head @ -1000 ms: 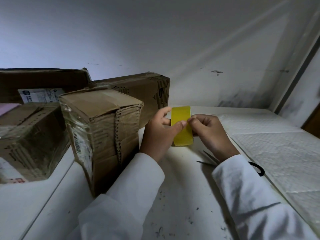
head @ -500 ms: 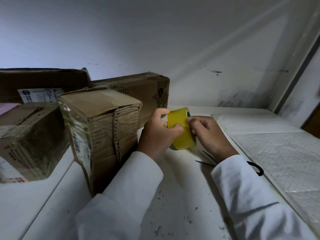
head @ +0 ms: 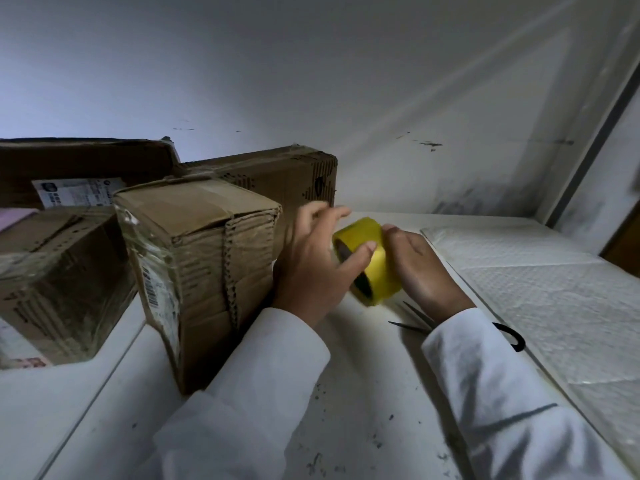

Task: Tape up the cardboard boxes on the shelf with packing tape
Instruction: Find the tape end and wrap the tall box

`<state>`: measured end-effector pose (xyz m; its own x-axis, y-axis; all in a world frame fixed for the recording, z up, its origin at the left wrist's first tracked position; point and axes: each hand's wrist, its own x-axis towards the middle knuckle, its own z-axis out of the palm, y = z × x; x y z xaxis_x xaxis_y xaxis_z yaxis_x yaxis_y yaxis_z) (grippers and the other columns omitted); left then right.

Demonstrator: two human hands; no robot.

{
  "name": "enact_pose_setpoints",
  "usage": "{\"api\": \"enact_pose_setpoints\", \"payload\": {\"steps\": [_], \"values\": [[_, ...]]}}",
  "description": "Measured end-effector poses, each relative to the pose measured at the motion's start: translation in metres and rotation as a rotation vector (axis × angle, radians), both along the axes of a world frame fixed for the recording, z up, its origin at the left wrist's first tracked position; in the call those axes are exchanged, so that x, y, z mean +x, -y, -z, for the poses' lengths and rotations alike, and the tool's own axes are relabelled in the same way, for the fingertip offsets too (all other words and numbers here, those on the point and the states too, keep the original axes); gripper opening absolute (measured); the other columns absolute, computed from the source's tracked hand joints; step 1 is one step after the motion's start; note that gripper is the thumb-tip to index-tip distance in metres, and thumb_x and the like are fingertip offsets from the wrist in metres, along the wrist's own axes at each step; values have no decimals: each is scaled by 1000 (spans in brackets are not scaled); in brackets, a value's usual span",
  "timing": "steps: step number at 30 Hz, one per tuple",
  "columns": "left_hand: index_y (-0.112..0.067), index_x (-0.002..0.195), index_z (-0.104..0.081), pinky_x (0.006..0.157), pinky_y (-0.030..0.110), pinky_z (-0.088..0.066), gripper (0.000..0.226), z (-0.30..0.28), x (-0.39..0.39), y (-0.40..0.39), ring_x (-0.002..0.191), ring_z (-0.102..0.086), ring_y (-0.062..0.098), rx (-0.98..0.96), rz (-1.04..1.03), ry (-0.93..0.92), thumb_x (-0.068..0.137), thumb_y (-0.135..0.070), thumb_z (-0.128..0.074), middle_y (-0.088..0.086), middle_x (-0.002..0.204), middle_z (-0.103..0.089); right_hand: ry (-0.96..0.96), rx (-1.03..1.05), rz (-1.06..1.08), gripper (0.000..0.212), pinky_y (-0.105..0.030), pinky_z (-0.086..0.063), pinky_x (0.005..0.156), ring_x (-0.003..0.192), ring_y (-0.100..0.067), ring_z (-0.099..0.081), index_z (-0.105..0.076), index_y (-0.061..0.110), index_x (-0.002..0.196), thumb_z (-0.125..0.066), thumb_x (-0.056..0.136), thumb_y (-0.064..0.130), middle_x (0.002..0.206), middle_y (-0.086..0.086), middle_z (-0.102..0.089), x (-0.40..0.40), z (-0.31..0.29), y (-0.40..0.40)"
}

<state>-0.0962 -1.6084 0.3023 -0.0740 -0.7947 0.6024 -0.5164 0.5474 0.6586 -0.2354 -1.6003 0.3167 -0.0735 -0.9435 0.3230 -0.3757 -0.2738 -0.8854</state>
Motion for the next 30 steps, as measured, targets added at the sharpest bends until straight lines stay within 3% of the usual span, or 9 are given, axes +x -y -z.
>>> {"api": "enact_pose_setpoints", "payload": {"steps": [2, 4, 7, 11, 14, 18, 22, 25, 30], "values": [[-25, 131, -55, 97, 33, -42, 63, 0, 1, 0, 123, -45, 14, -46, 161, 119, 78, -57, -42, -5, 137, -47, 19, 9, 24, 35, -23, -33, 52, 53, -9, -40, -48, 14, 67, -39, 99, 26, 56, 1, -42, -4, -1, 0], [-26, 134, -54, 98, 36, -45, 62, 1, 1, -2, 124, -47, 13, -60, 263, 169, 80, -56, -47, -7, 137, -50, 95, 28, 49, 33, -26, -34, 56, 56, -15, -43, -52, 12, 68, -46, 96, 30, 58, -6, -42, -11, -2, 2], [-23, 123, -64, 90, 33, -50, 54, 3, 1, -2, 113, -55, 14, -152, 268, 140, 77, -52, -57, -6, 126, -60, 205, 43, 81, 40, -31, -37, 60, 57, -21, -45, -53, 11, 64, -54, 90, 41, 60, -13, -44, -20, -4, 1], [-17, 104, -69, 73, 22, -48, 48, 2, 1, 0, 95, -56, 12, -272, 236, 132, 72, -53, -63, -2, 107, -62, 187, 52, 76, 47, -29, -43, 65, 59, -17, -55, -62, 16, 59, -47, 94, 44, 58, -5, -58, -21, -8, 0], [-19, 95, -65, 70, 15, -42, 47, 1, 2, 0, 90, -49, 5, -244, 223, 107, 66, -57, -66, -8, 103, -55, 164, 41, 61, 47, -27, -42, 62, 56, -12, -53, -60, 15, 59, -45, 95, 42, 57, -2, -56, -20, -10, -2], [-18, 89, -62, 69, 24, -45, 44, 1, 2, 1, 88, -49, 7, -227, 250, 80, 67, -56, -65, -12, 97, -52, 151, 41, 78, 47, -26, -41, 60, 52, -7, -52, -59, 16, 60, -44, 95, 43, 56, 0, -55, -19, -10, -3], [-21, 89, -58, 66, 14, -41, 42, 0, 1, -1, 84, -45, 2, -186, 258, 83, 70, -58, -60, -14, 95, -49, 143, 49, 82, 47, -26, -41, 59, 50, -6, -52, -58, 16, 59, -44, 94, 43, 56, 0, -55, -18, -10, -5], [-26, 87, -49, 66, 17, -42, 39, 2, -1, -1, 84, -46, 5, -167, 252, 87, 69, -60, -58, -14, 93, -46, 129, 44, 83, 46, -24, -41, 57, 50, -6, -51, -57, 14, 61, -44, 95, 42, 60, -3, -54, -18, -12, -7], [-33, 94, -49, 59, 7, -36, 51, 6, 2, -2, 76, -46, -2, -78, 187, 50, 60, -70, -58, -26, 88, -44, 125, 38, 91, 45, -26, -42, 60, 53, -8, -52, -57, 14, 62, -44, 95, 41, 60, -3, -54, -18, -11, -7]]}}
